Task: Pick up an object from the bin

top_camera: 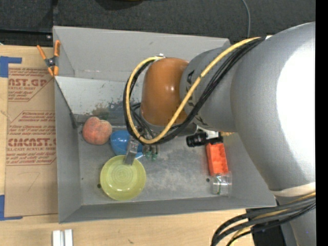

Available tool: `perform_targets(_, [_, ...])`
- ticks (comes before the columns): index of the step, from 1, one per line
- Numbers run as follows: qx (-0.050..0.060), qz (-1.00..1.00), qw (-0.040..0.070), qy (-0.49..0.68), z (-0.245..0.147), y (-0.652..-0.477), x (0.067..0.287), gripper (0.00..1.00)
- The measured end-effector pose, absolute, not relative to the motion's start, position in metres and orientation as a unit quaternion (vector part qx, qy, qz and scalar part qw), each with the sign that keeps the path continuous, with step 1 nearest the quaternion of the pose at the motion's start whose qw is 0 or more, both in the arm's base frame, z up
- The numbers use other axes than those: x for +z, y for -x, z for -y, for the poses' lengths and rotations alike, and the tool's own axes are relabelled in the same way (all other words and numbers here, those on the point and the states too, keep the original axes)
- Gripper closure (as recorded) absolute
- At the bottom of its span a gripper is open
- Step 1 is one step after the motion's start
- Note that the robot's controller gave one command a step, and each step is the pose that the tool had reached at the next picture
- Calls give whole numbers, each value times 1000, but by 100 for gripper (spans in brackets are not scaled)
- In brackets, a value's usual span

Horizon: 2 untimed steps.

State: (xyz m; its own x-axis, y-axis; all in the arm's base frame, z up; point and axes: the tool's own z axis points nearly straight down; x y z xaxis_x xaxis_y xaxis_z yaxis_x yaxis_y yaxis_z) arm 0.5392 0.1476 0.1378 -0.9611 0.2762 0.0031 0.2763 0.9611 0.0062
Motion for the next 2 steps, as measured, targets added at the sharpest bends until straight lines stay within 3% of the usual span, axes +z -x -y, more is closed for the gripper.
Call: perform_targets(2, [-3,990,2,139,-148,-539,163,100])
